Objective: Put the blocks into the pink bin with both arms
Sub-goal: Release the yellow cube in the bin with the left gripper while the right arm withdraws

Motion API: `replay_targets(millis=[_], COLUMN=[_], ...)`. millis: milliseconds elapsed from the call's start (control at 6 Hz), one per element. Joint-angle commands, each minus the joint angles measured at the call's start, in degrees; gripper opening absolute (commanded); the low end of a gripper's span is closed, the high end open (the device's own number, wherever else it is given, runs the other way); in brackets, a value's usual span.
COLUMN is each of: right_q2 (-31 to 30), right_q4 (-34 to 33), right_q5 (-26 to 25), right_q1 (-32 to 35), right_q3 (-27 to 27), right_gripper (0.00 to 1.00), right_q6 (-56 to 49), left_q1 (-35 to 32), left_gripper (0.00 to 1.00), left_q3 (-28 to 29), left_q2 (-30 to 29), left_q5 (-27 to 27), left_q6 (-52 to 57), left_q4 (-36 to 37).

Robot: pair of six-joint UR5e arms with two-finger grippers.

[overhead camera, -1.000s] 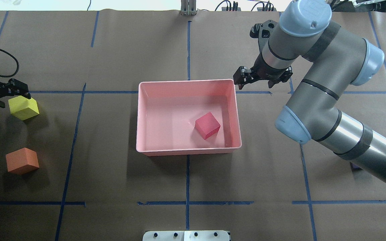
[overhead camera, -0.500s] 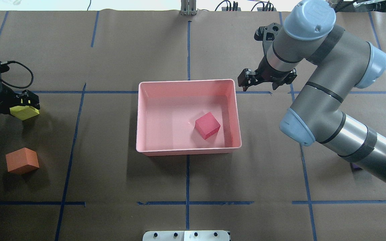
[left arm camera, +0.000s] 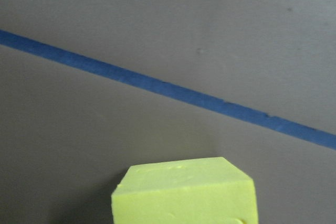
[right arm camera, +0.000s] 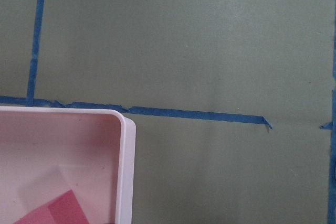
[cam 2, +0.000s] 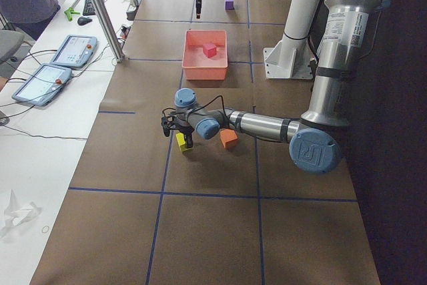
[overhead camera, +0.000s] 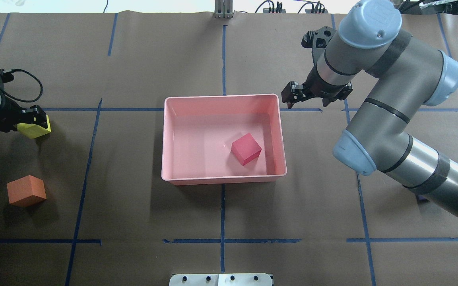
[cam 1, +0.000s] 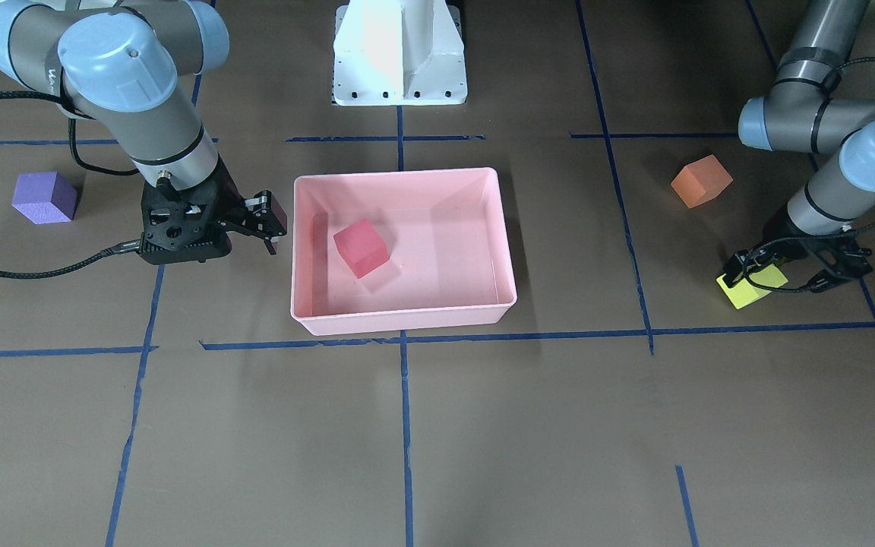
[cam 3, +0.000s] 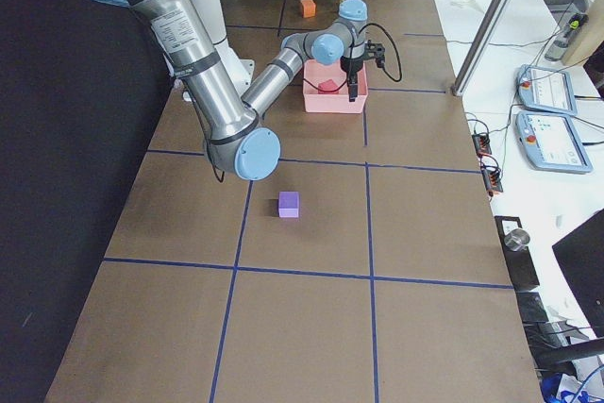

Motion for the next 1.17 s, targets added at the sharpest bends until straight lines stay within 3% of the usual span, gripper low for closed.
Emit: replay_targets(millis=[0, 333, 667, 1000], right_q2=[-1.3, -7.1, -14.8, -25.5], right_q4=[0.0, 0.1, 0.2, 0.4], right_q5=[0.4, 0.5, 6.3, 6.8], right_q1=[0.1, 1.2, 8.3, 14.2], right_q3=[1.4, 6.6, 9.3, 13.2], right_gripper=[1.00, 1.00, 1.00, 1.00], right_q6=[0.0, -5.4, -18.0, -31.3], left_q1=[-0.5, 0.1, 6.0, 16.8], left_gripper=[0.37, 0.37, 0.37, 0.37], left_q3=[-5.9, -8.4, -12.2, -12.5], left_q2=[-2.8, -11.1, -21.8, -31.1], left_q5=[0.2, 0.1, 1.1, 11.3], left_q6=[-0.1, -0.2, -1.5, -8.4], left_q4=[0.3, 3.6, 19.4, 27.6])
